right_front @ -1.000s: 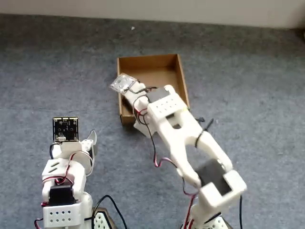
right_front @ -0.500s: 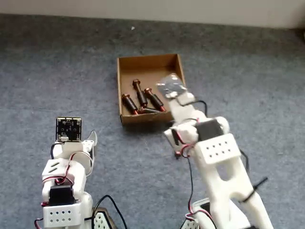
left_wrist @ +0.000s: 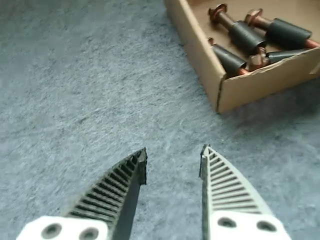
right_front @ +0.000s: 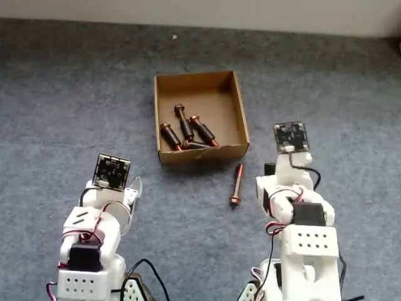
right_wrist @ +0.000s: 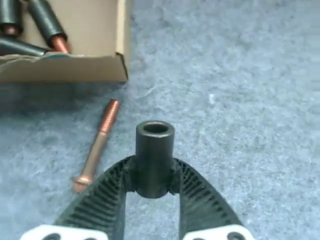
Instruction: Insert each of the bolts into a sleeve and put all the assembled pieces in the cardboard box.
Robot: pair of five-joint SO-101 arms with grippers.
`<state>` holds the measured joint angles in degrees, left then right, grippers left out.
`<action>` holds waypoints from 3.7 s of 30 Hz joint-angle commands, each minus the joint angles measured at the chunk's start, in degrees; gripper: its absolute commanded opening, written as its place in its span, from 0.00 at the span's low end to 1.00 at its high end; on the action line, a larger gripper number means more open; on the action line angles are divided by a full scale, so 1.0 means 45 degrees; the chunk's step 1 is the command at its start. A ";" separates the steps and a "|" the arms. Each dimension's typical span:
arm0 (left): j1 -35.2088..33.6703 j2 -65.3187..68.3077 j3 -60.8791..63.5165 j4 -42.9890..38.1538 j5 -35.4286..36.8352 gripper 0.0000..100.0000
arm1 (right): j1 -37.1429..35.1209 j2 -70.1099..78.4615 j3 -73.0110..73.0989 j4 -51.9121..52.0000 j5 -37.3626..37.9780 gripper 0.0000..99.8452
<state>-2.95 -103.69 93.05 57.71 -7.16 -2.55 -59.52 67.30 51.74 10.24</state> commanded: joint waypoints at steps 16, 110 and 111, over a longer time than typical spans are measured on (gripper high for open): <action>0.4620 0.0518 -0.4151 0.1270 -0.0137 0.23 | 0.3585 -0.0772 0.0400 -0.2530 -0.2637 0.00; 0.6554 2.0308 -1.8413 0.4142 0.6212 0.01 | 0.4816 -0.0791 0.0713 -0.2803 -0.3145 0.01; 0.6261 2.0034 -1.8413 0.4298 0.6212 0.01 | 0.4816 -0.0791 0.0713 -0.2803 -0.3145 0.01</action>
<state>30.20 -7.08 12.26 73.89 20.00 18.99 -61.71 71.34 40.48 -3.65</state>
